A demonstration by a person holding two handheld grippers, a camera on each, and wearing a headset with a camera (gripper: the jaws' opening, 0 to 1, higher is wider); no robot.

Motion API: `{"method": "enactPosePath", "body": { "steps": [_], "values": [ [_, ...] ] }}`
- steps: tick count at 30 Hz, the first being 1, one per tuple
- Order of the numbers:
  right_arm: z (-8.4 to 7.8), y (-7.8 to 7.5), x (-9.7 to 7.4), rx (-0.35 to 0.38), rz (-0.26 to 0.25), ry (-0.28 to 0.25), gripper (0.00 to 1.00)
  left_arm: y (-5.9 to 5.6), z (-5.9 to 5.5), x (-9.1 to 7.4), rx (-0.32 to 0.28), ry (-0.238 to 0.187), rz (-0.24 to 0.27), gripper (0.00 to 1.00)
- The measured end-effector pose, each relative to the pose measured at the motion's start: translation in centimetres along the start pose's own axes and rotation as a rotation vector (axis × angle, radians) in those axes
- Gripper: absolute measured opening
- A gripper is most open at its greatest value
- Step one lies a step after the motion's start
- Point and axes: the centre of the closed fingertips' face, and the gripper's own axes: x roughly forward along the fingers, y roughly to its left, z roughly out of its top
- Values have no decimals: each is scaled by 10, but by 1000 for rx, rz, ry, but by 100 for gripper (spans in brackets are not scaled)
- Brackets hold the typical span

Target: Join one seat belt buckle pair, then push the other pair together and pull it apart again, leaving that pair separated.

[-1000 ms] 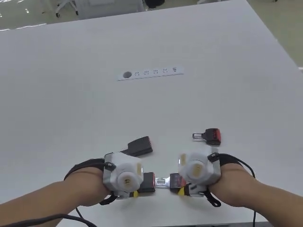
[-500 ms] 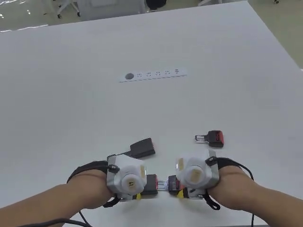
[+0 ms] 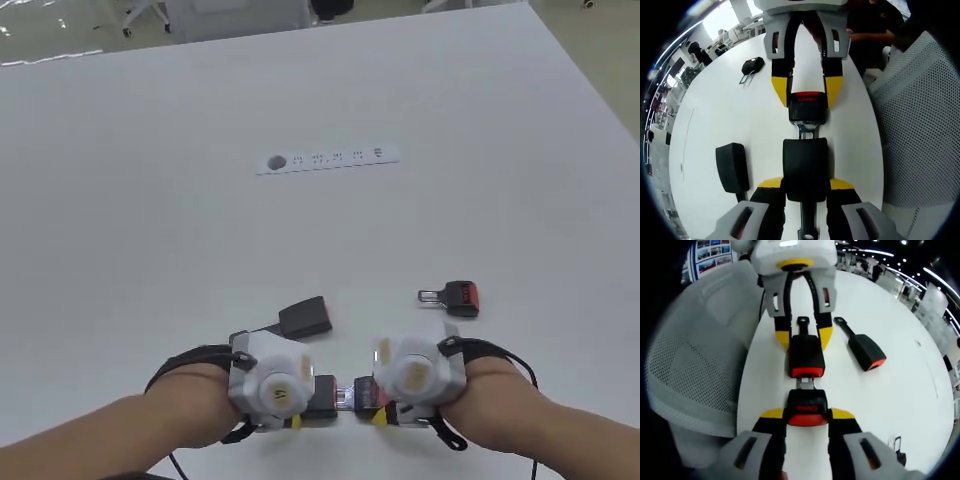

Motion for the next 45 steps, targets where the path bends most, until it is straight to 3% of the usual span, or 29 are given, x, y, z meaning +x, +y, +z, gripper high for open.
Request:
{"method": "enactPosePath", "body": {
  "steps": [13,17,18,20,26,30,38,45],
  "values": [
    [12,0,6,15,8,-11,29,0,-1,0,-15,-4,5,31],
    [17,1,8,35,8,-30,29,0,0,0,-11,11,-3,31],
    [16,5,10,72,22,-21,29,0,-1,0,-2,23,-6,31],
    [16,2,7,50,12,-41,29,-1,0,0,-8,8,-6,31],
    [15,1,8,38,13,-33,30,-1,1,0,-7,3,-5,31],
    [12,2,7,17,12,-44,30,0,-1,-2,0,-49,-11,31],
    [10,0,6,10,32,-69,30,1,-1,-2,-20,-65,-5,31],
    [11,0,8,14,23,-55,31,1,-3,-1,-24,-64,-5,32]
  ]
}}
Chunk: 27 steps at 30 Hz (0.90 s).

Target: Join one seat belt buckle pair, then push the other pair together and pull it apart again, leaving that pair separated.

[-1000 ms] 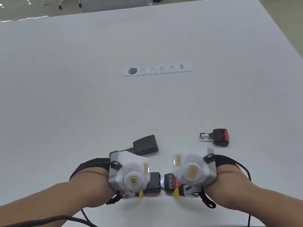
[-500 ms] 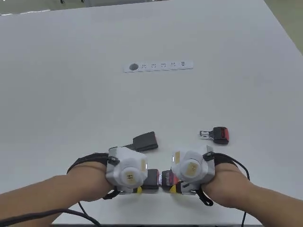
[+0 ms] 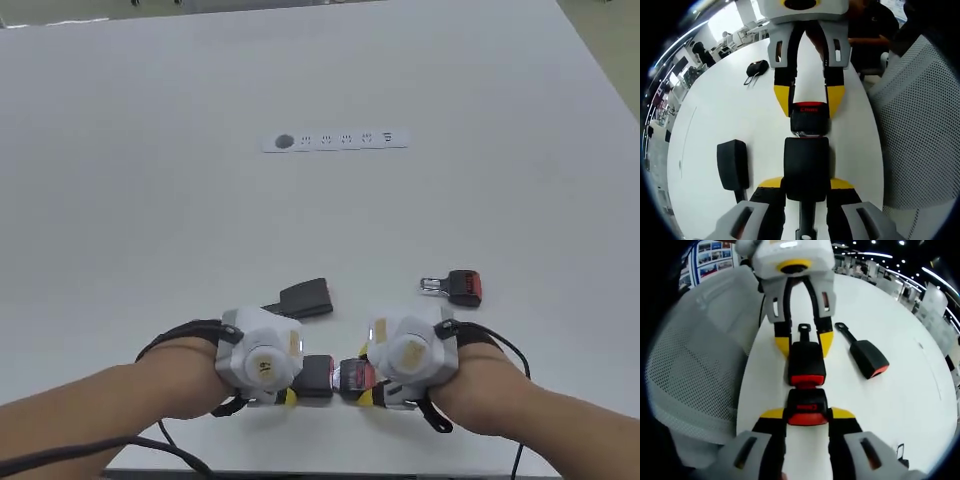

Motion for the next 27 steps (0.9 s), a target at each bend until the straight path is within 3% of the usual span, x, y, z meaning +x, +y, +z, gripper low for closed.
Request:
{"method": "enactPosePath", "body": {
  "steps": [16,23,27],
  "values": [
    [3,1,0,18,-1,-2,34,-1,0,-1,14,12,9,34],
    [17,-3,-17,18,-16,-39,34,7,13,-14,-53,-48,44,40],
    [23,-4,-26,25,-23,-64,33,9,21,-24,-36,-59,56,43]
  ]
}}
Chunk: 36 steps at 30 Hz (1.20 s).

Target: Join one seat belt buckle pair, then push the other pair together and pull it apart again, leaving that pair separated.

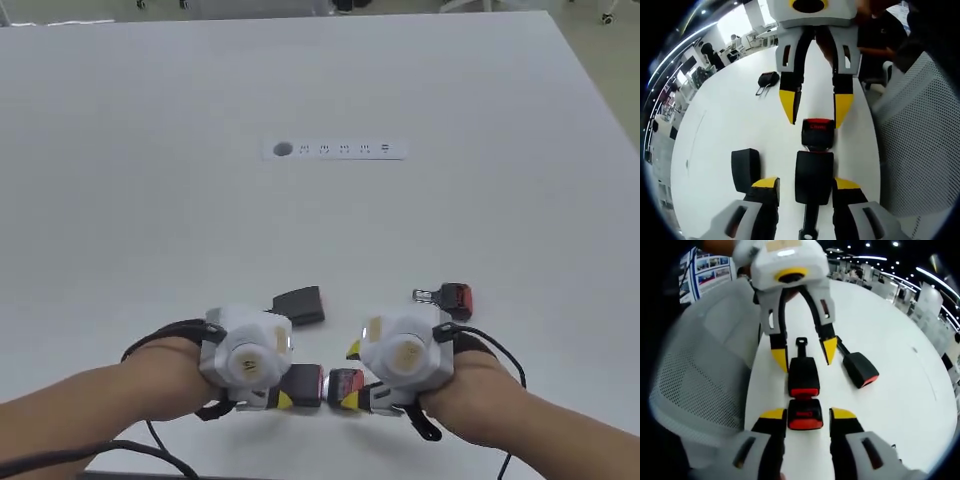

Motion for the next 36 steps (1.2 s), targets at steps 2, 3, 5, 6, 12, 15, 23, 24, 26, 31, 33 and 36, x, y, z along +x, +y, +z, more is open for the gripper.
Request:
{"method": "enactPosePath", "body": {
  "steps": [2,3,5,6,12,15,23,24,26,31,33,36],
  "values": [
    [2,-1,-5,10,-2,-13,33,2,3,-4,2,-1,3,43],
    [1,-2,-7,13,-4,-15,32,6,2,-4,5,2,12,43],
    [-1,-5,-9,7,-10,-14,32,15,2,-5,-4,1,33,43],
    [-3,-8,-11,12,-13,-14,32,18,2,-6,-10,-2,39,43],
    [-19,-25,-22,25,-38,5,30,38,2,-6,-28,3,63,43],
    [-27,-38,-29,25,-56,15,30,52,3,-7,-25,10,78,43],
    [-55,-80,-53,33,-115,50,32,93,5,-8,-16,16,132,42],
    [-58,-84,-55,32,-118,56,32,94,3,-6,-20,23,125,43],
    [-66,-95,-62,37,-139,68,32,95,-2,-2,-18,48,108,43],
    [-86,-116,-72,53,-171,99,32,102,-10,6,-22,72,98,44],
    [-95,-125,-77,64,-183,110,33,104,-12,10,-20,79,89,45],
    [-110,-138,-86,81,-198,127,33,107,-16,15,-28,89,77,45]
  ]
}}
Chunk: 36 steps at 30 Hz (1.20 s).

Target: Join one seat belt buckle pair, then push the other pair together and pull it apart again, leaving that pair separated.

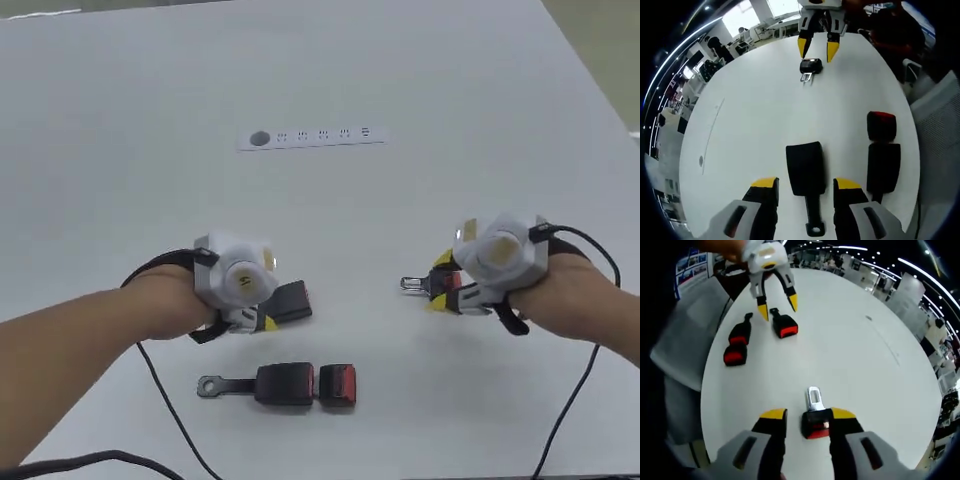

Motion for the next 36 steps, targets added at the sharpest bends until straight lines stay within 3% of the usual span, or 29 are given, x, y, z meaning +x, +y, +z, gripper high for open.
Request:
{"method": "enactPosePath", "body": {
  "steps": [6,14,20,22,27,32,36],
  "values": [
    [-16,-9,-6,21,8,39,33,6,-4,9,-11,1,-18,42],
    [-24,-3,5,1,69,76,33,1,-3,15,9,11,-72,40],
    [-22,-3,10,-12,87,79,32,-4,-2,16,41,17,-99,34],
    [-21,-2,11,-20,91,73,32,-6,-3,18,105,24,-109,33],
    [-27,-2,19,-68,120,104,32,-6,-3,20,120,41,-115,33],
    [-24,0,19,-77,135,101,31,-7,-5,23,148,55,-126,32],
    [-19,6,22,-109,153,98,31,-6,-5,23,131,49,-138,32]
  ]
}}
